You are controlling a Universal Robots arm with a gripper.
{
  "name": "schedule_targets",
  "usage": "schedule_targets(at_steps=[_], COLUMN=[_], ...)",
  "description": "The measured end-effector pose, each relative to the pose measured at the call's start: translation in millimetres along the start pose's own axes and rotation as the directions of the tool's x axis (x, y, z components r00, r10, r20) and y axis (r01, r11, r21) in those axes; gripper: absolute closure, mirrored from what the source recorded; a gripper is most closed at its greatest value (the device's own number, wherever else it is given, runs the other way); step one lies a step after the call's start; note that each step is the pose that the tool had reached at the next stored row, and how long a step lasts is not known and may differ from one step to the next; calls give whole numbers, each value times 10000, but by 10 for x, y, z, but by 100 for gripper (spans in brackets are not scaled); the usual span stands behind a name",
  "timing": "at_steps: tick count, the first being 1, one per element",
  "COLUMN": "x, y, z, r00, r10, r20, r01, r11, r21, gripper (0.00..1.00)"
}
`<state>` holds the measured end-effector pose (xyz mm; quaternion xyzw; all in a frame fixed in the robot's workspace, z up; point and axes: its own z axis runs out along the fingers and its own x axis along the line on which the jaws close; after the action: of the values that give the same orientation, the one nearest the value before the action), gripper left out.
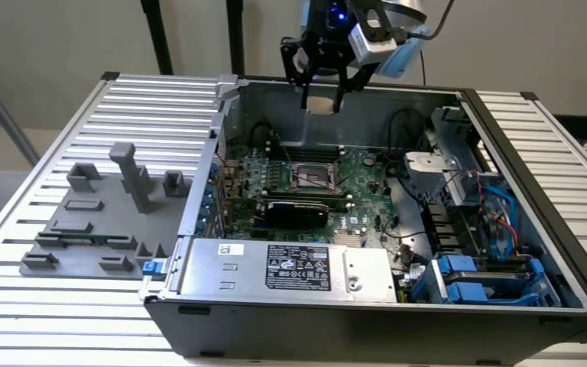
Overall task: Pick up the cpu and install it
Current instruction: 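Pick up the cpu and move it towards the insertion slot, then place the cpu into insertion slot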
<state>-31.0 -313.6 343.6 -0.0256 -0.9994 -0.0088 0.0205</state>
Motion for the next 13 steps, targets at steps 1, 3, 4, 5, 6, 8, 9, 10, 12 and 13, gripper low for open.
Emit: schedule_targets(at_steps=[1, 3, 4, 5, 6, 8, 9, 10, 12, 13], x=[-15, -51, -67, -81, -90, -98, -98, -98, -98, -98], y=[3, 5, 6, 6, 6, 7, 7, 7, 7, 7], z=[18, 53, 70, 88, 104, 110, 110, 110, 111, 111], r00=[10000, 10000, 10000, 10000, 10000, 10000, 10000, 10000, 10000, 10000], r10=[1, 0, 0, 0, 0, 0, 0, 0, 0, 0], r20=[1, 3, 5, 7, 12, 11, 8, 8, 8, 8], r01=[-1, 0, 0, 0, 0, 0, 0, 0, 0, 0], r11=[10000, 10000, 10000, 10000, 10000, 10000, 10000, 10000, 10000, 10000], r21=[0, 0, 1, 2, 1, 3, 3, 3, 2, 1], gripper=[45, 45, 45, 45, 45, 45, 45, 45, 45, 45])
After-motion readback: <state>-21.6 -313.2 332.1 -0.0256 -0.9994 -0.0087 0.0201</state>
